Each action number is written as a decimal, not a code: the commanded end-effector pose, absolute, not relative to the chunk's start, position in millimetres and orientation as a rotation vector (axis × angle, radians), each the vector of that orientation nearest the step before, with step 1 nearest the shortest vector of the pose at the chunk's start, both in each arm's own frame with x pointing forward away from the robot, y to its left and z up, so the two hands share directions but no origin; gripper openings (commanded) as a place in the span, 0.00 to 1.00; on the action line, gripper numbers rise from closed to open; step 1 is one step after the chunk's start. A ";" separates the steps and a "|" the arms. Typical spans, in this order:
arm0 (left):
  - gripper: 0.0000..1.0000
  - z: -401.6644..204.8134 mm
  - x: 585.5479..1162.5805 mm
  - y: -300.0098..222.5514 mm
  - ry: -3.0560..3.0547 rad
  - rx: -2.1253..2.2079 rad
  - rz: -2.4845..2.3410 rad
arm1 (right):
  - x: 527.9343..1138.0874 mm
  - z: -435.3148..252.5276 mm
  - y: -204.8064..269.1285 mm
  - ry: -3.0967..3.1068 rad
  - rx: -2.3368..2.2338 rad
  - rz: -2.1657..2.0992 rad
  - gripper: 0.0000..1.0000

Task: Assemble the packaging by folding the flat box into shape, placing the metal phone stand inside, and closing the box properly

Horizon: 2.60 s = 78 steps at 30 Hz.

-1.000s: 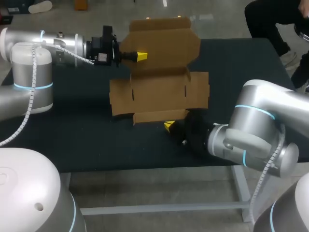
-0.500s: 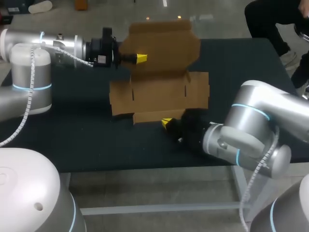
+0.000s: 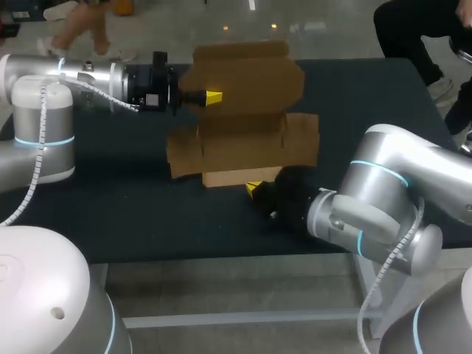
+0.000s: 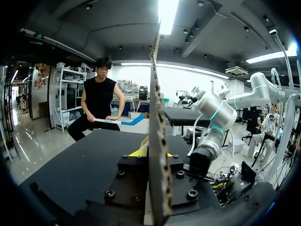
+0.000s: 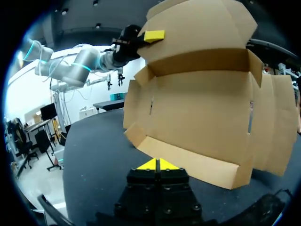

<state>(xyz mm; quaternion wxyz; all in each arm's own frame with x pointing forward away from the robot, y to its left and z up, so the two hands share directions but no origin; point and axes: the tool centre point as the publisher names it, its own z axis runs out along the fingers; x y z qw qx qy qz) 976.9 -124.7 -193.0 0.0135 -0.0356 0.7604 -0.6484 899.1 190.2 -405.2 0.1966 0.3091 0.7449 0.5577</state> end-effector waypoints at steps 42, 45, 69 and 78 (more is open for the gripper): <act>0.00 -195.3 972.1 -122.1 2.385 -0.100 -2.031 | 948.2 -426.0 207.4 1.992 0.996 1.532 0.00; 0.00 -195.3 972.1 -122.1 2.385 -0.100 -2.031 | 947.1 -429.5 206.3 1.991 1.010 1.532 0.00; 0.00 -195.3 972.1 -122.1 2.385 -0.100 -2.031 | 943.6 -440.3 202.2 1.978 1.063 1.546 0.00; 0.00 -196.8 970.1 -123.0 2.396 -0.092 -2.026 | 943.6 -440.3 202.2 1.978 1.063 1.546 0.00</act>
